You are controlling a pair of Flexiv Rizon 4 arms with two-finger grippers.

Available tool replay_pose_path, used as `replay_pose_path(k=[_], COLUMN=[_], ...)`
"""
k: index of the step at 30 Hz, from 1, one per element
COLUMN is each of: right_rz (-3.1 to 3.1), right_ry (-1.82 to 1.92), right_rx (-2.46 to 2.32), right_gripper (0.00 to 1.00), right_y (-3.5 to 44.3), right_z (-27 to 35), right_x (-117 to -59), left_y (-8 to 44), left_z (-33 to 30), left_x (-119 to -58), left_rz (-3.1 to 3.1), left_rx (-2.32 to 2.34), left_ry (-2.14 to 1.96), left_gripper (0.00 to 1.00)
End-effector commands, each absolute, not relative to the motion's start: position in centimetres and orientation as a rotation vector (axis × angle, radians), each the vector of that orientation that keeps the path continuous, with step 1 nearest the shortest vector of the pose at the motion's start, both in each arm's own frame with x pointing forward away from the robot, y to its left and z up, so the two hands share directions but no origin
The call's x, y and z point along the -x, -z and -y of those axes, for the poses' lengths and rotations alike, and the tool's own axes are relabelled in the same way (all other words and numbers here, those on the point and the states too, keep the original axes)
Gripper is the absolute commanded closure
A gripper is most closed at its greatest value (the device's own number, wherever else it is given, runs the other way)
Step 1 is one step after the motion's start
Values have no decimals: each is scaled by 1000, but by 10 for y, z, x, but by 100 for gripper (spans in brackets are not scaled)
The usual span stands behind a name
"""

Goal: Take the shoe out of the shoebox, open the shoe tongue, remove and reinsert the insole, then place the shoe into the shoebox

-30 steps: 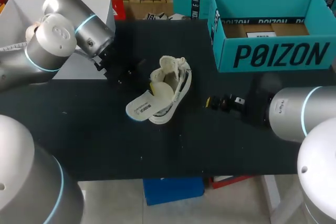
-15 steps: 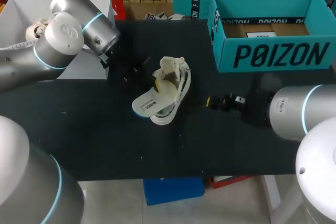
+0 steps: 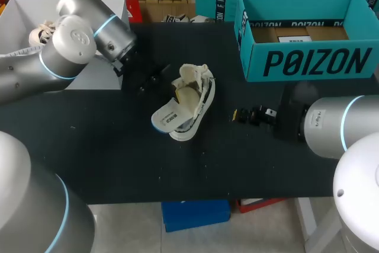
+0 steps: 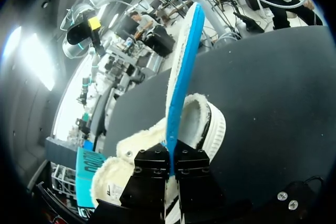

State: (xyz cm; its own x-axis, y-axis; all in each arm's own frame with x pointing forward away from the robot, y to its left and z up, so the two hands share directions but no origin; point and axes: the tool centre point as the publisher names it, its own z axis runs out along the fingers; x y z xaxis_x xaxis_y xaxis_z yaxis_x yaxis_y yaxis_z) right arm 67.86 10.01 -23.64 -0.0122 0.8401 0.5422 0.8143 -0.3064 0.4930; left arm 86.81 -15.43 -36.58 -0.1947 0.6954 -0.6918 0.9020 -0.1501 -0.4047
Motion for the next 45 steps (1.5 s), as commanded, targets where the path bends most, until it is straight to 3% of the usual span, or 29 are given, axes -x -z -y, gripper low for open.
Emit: replay_pose_path(k=[1, 31, 34, 38, 45], right_rz=[-1814, -1814, -1814, -1814, -1814], right_ry=[-1251, -1251, -1251, -1251, -1251], right_rx=[-2183, -2183, -2183, -2183, -2183], right_gripper=[0, 0, 0, 0, 0], right_y=[240, 240, 240, 240, 240], right_z=[-104, -104, -104, -104, -104], right_x=[-677, -677, -677, -677, -677], left_y=[365, 374, 374, 371, 365], left_z=[164, 175, 174, 169, 160], left_x=[-874, -897, -895, -894, -882], left_rz=[-1876, -1924, -1927, -1929, -1918], left_rx=[-1827, -1802, -1799, -1794, -1800], left_ry=[1245, 1153, 1154, 1152, 1154], left_gripper=[100, 100, 66, 61, 62])
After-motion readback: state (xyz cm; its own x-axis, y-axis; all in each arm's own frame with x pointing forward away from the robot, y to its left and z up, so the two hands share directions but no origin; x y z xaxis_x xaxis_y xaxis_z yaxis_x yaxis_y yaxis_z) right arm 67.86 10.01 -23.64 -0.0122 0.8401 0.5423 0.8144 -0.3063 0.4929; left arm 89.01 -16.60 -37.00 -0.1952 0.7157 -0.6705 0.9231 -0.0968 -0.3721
